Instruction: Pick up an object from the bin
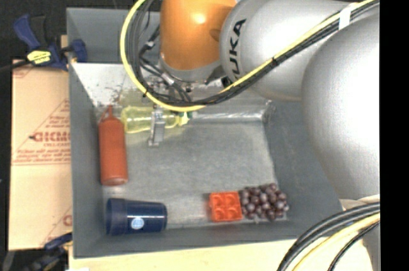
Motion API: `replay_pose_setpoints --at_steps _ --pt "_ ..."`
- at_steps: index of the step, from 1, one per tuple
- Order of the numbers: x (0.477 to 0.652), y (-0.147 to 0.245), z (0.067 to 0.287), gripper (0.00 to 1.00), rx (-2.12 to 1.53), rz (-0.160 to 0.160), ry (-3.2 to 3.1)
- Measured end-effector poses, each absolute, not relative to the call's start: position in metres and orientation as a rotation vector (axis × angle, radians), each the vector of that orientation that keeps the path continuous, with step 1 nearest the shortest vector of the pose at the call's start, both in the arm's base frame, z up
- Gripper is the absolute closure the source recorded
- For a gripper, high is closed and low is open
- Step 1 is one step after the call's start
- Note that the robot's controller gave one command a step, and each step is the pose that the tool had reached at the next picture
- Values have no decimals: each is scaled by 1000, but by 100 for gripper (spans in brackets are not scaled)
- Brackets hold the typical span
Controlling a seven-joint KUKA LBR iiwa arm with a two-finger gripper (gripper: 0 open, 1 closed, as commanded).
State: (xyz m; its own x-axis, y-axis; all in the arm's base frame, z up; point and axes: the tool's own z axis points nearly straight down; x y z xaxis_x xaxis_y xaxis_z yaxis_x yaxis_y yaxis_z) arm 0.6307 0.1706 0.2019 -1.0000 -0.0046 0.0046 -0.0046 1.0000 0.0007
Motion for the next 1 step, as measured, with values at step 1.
replay_pose_setpoints --at_steps 1 --pt "633 170 207 0 -1 -4 -3145"
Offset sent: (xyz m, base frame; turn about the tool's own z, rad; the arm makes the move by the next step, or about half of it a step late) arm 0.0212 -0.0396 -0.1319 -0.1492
